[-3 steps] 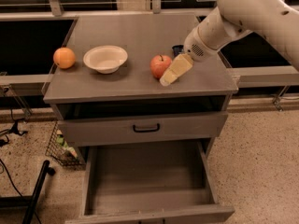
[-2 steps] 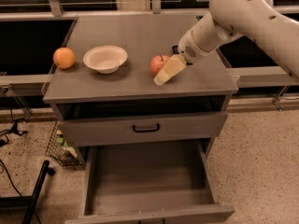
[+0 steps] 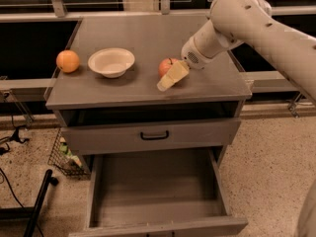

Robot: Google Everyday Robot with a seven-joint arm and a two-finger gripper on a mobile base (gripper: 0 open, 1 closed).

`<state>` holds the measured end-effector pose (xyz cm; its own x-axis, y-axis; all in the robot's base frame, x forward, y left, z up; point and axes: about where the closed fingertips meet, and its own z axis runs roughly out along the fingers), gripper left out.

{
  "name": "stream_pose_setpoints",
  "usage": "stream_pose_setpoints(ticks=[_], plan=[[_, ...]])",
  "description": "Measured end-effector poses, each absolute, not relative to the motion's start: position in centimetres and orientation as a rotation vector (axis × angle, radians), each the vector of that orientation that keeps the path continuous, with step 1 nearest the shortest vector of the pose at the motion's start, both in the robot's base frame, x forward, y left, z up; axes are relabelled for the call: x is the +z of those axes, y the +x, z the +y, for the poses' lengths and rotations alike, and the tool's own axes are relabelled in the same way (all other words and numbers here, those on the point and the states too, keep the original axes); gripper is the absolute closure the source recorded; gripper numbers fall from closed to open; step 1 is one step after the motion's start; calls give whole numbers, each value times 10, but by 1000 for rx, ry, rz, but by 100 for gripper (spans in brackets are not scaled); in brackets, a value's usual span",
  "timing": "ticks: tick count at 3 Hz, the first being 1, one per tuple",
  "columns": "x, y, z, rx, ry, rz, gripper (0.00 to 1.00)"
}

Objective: Place apple into middle drawer

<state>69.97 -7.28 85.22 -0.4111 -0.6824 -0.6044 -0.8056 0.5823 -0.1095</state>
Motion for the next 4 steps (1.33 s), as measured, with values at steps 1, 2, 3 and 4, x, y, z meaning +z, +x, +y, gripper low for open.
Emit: stream_pose_setpoints(ticks=[1,2,3,4], plan=[[844,708,-65,285,-1180,2211,0],[843,708,-65,287,-1180,2212,16],[843,708,-65,287,-1180,2212,40],[843,708,-65,287,-1180,2212,63]])
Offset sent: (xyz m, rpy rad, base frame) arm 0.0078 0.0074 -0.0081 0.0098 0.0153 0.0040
